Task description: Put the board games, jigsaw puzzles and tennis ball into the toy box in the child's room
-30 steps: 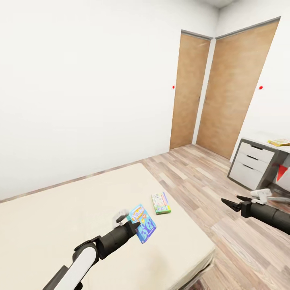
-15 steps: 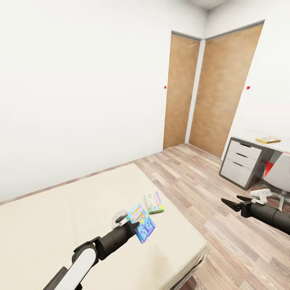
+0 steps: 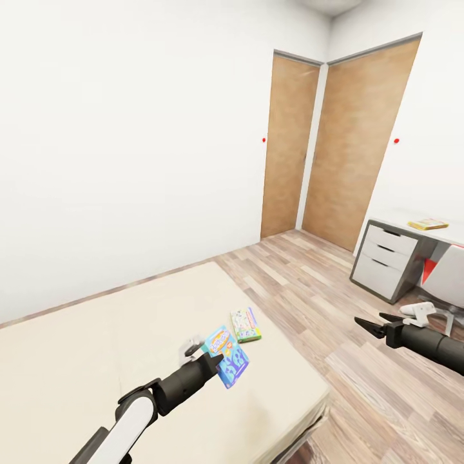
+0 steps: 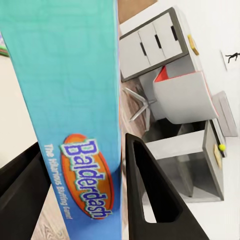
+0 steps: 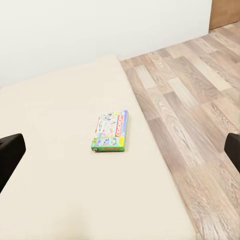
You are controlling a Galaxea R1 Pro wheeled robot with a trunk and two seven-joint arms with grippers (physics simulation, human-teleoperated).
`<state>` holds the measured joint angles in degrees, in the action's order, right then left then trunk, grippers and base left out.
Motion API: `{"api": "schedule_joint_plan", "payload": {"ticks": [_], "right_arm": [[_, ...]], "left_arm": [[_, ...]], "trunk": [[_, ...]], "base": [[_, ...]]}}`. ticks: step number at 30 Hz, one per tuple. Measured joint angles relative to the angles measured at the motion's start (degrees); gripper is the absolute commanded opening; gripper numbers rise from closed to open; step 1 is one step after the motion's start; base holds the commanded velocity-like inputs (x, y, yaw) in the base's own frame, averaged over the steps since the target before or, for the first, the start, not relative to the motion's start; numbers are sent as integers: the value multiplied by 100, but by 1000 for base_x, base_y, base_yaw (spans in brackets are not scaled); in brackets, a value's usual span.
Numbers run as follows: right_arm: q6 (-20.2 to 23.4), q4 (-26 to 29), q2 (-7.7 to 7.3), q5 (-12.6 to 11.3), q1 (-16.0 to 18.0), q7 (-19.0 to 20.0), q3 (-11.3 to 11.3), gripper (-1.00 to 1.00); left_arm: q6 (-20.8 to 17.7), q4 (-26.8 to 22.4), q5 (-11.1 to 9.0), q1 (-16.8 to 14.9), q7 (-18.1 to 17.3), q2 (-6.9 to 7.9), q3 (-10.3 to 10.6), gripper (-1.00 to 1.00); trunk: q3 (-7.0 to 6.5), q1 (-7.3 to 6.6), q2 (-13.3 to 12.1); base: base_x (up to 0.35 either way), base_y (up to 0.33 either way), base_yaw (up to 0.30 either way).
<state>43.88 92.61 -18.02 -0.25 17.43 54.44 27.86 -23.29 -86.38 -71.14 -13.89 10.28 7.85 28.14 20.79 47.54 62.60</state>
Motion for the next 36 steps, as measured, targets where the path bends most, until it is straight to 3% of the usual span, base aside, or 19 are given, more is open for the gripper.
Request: {"api": "schedule_joint_plan", "payload": {"ticks": [8,36], "right_arm": [[0,1,0,-1,-1,1,0,100],[9,1,-1,0,-2,0,-4,100]], "left_arm": [[-6,0,1,-4,0,-5,1,-100],[-8,1,8,-3,0,1,0,-100]], "trunk": [[-144,-176,-321],[-647,-792,-1446]], "base": [[0,0,-86],[0,0,-288]]}}
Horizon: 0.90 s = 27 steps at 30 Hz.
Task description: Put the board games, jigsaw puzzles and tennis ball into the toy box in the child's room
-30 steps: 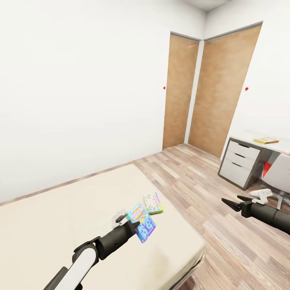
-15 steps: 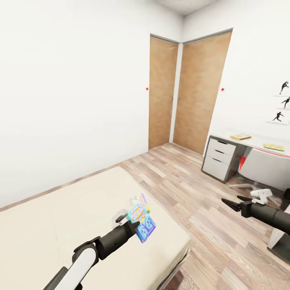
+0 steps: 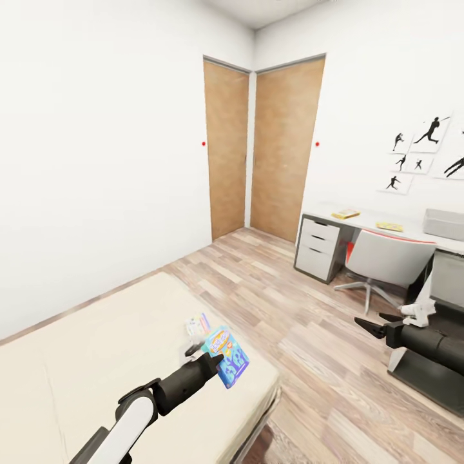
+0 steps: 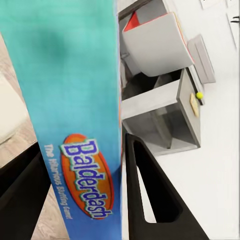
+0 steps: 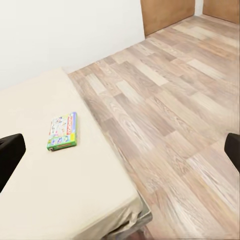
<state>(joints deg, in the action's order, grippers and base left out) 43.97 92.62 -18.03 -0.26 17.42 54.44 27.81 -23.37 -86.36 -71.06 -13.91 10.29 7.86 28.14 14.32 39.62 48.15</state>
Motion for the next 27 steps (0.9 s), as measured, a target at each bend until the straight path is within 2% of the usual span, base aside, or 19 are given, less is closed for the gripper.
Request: {"api": "schedule_joint_plan", "payload": {"ticks": [27], "right_arm": [[43,0,0,22,1,-17,-13,100]], "left_arm": [[0,0,0,0,0,0,0,-100]], "trunk": [[-486,-594,-1085]], "base": [[0,0,-295]]}}
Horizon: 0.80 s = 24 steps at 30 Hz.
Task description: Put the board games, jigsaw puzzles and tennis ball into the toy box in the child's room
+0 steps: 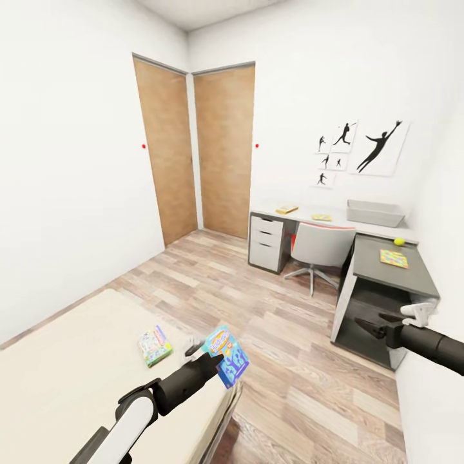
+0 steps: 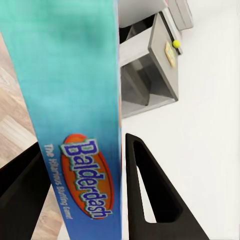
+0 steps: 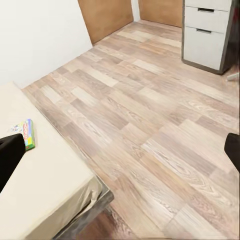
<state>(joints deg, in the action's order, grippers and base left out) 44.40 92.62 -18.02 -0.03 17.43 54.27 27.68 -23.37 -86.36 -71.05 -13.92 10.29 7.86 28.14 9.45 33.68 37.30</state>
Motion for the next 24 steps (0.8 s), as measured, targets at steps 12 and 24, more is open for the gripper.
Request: {"api": "schedule_joint_plan", "payload": {"ticks": [12,24], "right_arm": [[71,-574,985,285,358,-2029,-1606,100],[64,-1318,1653,291,661,-3070,-2379,100]], "left_arm": [[-51,5,1,120,-9,59,-694,-100],[-51,484,29,179,-6,55,-865,-100]], "trunk": [[-217,-264,-483],[-433,-528,-966]], "base": [[0,0,-295],[0,0,-295]]}}
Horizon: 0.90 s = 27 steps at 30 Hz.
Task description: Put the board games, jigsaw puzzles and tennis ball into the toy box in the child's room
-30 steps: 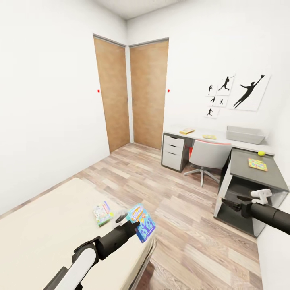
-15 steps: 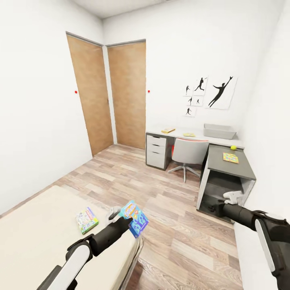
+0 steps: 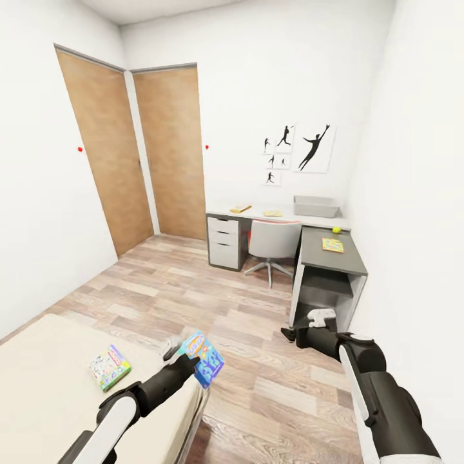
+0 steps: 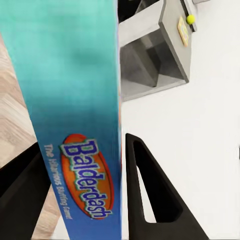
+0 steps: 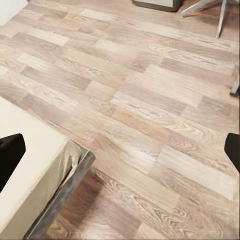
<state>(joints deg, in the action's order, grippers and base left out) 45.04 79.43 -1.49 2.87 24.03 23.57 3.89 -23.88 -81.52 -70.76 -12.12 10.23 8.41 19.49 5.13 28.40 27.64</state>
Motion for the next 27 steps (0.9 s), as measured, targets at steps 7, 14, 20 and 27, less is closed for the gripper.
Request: {"api": "schedule_joint_plan", "payload": {"ticks": [7,14,20,27], "right_arm": [[-57,-107,17,22,42,-72,-8,100],[-776,-1421,255,62,532,-402,-55,100],[-1360,-2225,448,51,932,-1072,-76,100],[-1539,-2343,481,32,996,-1148,-526,100]], "left_arm": [[7,91,-2,-3,5,-28,9,-100],[23,491,25,-107,6,-153,19,-100],[39,1150,57,-360,-7,-405,33,-100],[62,1684,138,-557,-214,-597,56,-100]], "trunk": [[-127,-155,-281],[-219,-265,-488],[-219,-266,-486],[-219,-266,-486]], "base": [[0,0,-288],[0,0,-244],[0,0,-76],[0,0,-11]]}}
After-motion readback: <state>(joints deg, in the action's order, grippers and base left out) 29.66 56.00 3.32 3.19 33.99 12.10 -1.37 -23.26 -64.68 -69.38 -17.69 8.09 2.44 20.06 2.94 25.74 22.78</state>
